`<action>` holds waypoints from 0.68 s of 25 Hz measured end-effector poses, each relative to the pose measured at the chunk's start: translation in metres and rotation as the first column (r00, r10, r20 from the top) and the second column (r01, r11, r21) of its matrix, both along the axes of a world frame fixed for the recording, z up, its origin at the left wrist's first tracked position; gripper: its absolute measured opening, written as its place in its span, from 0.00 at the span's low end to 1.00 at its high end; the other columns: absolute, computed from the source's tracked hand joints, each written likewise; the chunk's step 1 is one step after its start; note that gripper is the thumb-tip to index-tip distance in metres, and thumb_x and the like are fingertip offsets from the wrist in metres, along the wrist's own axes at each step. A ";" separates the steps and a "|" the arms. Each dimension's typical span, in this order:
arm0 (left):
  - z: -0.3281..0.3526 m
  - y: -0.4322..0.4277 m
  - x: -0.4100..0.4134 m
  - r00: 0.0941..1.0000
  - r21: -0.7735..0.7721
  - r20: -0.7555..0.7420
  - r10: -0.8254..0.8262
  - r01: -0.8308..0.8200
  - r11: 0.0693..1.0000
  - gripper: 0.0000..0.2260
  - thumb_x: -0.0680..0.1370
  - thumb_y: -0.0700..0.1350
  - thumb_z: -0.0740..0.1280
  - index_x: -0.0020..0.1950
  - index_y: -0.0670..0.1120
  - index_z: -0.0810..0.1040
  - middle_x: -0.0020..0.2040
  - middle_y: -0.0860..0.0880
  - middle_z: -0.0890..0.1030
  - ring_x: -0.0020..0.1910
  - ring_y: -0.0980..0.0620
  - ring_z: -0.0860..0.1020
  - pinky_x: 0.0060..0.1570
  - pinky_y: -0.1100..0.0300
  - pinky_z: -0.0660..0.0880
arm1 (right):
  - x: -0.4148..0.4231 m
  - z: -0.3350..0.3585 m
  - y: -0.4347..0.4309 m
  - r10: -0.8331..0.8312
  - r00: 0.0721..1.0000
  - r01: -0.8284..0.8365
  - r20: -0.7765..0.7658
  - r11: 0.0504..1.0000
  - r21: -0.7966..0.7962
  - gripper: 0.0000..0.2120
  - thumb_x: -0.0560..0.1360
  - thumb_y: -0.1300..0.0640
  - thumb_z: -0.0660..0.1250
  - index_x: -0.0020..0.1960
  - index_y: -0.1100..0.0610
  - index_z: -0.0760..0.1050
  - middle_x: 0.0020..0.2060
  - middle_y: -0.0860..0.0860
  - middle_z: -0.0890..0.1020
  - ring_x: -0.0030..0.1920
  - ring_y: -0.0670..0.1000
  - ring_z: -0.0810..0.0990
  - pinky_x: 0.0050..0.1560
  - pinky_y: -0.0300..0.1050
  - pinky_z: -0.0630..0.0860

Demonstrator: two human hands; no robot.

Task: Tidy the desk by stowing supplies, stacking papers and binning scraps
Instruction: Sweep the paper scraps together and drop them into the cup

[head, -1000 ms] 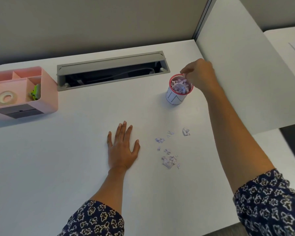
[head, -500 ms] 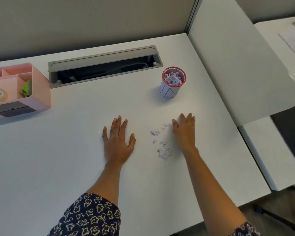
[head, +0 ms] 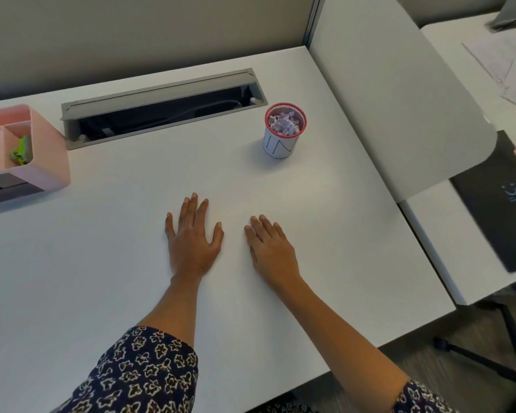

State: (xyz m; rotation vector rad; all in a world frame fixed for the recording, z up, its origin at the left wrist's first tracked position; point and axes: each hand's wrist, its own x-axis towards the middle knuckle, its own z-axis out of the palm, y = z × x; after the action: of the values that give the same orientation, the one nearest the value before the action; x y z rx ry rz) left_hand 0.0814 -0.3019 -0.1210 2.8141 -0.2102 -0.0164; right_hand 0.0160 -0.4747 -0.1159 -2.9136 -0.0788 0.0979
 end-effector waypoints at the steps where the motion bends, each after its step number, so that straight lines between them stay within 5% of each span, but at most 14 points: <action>1: 0.000 0.001 0.000 1.000 0.003 -0.001 0.000 0.000 1.000 0.26 0.79 0.56 0.56 0.76 0.51 0.61 0.79 0.51 0.58 0.78 0.54 0.54 0.76 0.44 0.48 | -0.008 0.001 -0.005 0.014 1.000 -0.014 0.005 1.000 -0.026 0.17 0.78 0.57 0.64 0.65 0.59 0.76 0.66 0.56 0.77 0.68 0.58 0.74 0.65 0.59 0.73; 4: 0.000 0.000 0.000 1.000 0.006 -0.001 -0.001 0.001 1.000 0.26 0.79 0.56 0.56 0.76 0.51 0.61 0.79 0.51 0.57 0.78 0.54 0.53 0.76 0.45 0.48 | -0.033 0.004 -0.014 -0.003 1.000 0.000 -0.028 0.995 -0.103 0.23 0.81 0.49 0.53 0.71 0.56 0.69 0.72 0.53 0.70 0.73 0.57 0.66 0.69 0.67 0.64; 8: -0.001 0.000 0.000 1.000 0.002 -0.004 -0.001 0.001 1.000 0.26 0.79 0.57 0.56 0.76 0.51 0.61 0.79 0.52 0.57 0.78 0.55 0.53 0.76 0.45 0.47 | -0.059 0.002 -0.027 0.029 0.999 -0.030 -0.022 1.000 -0.010 0.23 0.80 0.53 0.55 0.74 0.58 0.64 0.75 0.55 0.64 0.76 0.60 0.60 0.72 0.61 0.62; 11: -0.002 0.001 0.000 1.000 -0.004 -0.001 0.003 -0.003 1.000 0.26 0.79 0.57 0.55 0.76 0.51 0.62 0.79 0.52 0.57 0.78 0.55 0.53 0.76 0.45 0.47 | -0.071 0.003 -0.038 0.059 0.997 -0.063 0.049 0.995 0.073 0.29 0.72 0.70 0.66 0.72 0.59 0.69 0.73 0.53 0.68 0.75 0.58 0.63 0.53 0.44 0.79; 13: -0.002 0.000 -0.001 1.000 -0.004 0.003 0.002 -0.002 1.000 0.26 0.78 0.57 0.54 0.76 0.51 0.62 0.79 0.52 0.57 0.78 0.55 0.53 0.76 0.45 0.48 | -0.074 0.003 -0.043 0.031 0.996 -0.039 0.088 0.995 0.096 0.32 0.65 0.76 0.68 0.67 0.59 0.74 0.70 0.51 0.73 0.72 0.55 0.68 0.37 0.37 0.81; 17: -0.003 0.001 -0.001 1.000 -0.009 0.010 0.000 0.000 1.000 0.26 0.79 0.57 0.54 0.76 0.51 0.62 0.79 0.52 0.58 0.78 0.55 0.54 0.76 0.44 0.48 | -0.070 -0.003 -0.056 0.050 0.973 -0.073 0.225 0.993 0.092 0.28 0.61 0.78 0.70 0.59 0.61 0.81 0.61 0.52 0.81 0.64 0.53 0.78 0.43 0.42 0.83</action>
State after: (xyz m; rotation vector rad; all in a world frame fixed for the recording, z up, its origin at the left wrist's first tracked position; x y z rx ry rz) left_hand 0.0808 -0.3010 -0.1236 2.8055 -0.2125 -0.0018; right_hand -0.0541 -0.5308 -0.1189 -2.8101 -0.2054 -0.2174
